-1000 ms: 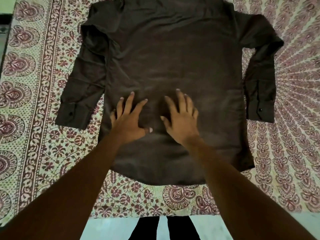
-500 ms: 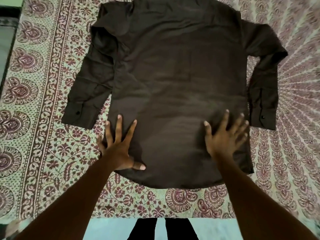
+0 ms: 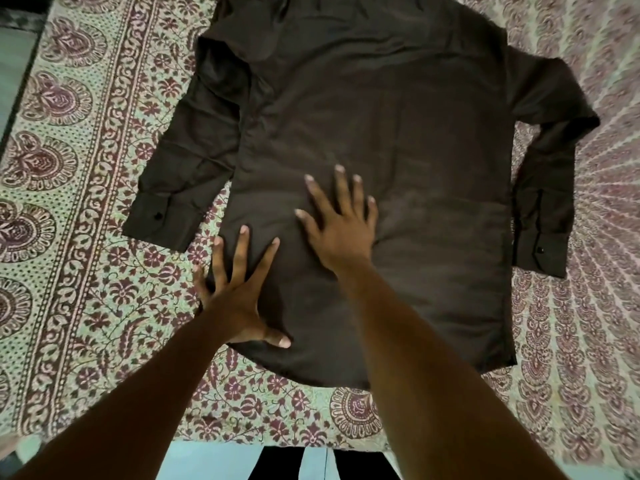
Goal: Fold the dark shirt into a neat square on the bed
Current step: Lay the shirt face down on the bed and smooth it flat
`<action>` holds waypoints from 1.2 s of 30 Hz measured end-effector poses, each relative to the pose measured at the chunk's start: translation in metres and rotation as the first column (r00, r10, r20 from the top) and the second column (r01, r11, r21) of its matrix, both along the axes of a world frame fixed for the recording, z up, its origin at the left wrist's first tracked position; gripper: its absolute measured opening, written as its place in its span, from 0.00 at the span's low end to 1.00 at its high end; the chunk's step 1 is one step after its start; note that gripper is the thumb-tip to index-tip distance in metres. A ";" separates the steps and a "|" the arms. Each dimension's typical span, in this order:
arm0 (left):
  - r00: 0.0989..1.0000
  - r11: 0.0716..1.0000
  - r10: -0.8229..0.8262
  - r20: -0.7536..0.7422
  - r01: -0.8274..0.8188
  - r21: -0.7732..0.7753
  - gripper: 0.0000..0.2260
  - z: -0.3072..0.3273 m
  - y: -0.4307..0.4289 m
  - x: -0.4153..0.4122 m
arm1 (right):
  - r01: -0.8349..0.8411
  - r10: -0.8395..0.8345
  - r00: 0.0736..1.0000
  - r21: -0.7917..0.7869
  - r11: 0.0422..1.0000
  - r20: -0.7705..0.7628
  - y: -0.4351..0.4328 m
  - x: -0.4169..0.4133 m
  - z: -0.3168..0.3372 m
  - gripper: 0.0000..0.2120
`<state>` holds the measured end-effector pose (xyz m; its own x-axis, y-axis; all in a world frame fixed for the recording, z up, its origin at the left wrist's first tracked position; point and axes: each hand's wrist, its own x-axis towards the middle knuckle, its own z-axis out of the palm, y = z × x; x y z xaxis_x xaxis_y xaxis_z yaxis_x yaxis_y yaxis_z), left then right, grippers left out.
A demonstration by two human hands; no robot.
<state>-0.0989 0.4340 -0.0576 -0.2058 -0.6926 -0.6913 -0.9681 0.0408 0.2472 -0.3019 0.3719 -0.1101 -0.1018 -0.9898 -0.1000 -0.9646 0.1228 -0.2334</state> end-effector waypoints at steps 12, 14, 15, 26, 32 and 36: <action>1.000 0.961 -0.021 -0.007 0.018 -0.277 0.60 -0.007 0.030 -0.029 | -0.169 0.174 0.982 0.059 0.984 -0.078 0.132 -0.051 0.016 0.33; 0.998 0.969 -0.050 -0.032 0.040 -0.243 0.57 -0.014 0.048 -0.040 | -0.100 0.107 0.988 0.067 0.993 -0.113 0.158 -0.063 0.010 0.32; 0.997 0.969 -0.074 -0.025 0.066 -0.239 0.54 -0.016 0.056 -0.044 | 0.008 0.002 0.991 0.070 0.998 -0.134 0.172 -0.076 0.008 0.32; 0.975 0.958 -0.224 -0.009 0.218 -0.184 0.53 -0.003 0.077 -0.101 | -0.038 0.048 0.993 0.091 0.995 -0.112 0.231 -0.139 0.028 0.31; 0.965 0.959 0.258 0.050 -0.250 -0.131 0.63 0.000 0.100 -0.101 | 0.495 -0.485 0.869 0.156 0.855 -0.103 0.260 -0.177 0.025 0.34; 0.942 0.934 0.332 0.055 -0.319 -0.163 0.64 0.007 0.102 -0.123 | 0.311 -0.309 0.950 0.050 0.949 -0.046 0.214 -0.184 0.036 0.33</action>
<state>-0.2221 0.5360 -0.0511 0.1003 -0.8087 -0.5796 -0.9508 -0.2496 0.1837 -0.4860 0.5857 -0.0742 -0.4076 -0.9016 -0.1448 -0.8845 0.4293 -0.1828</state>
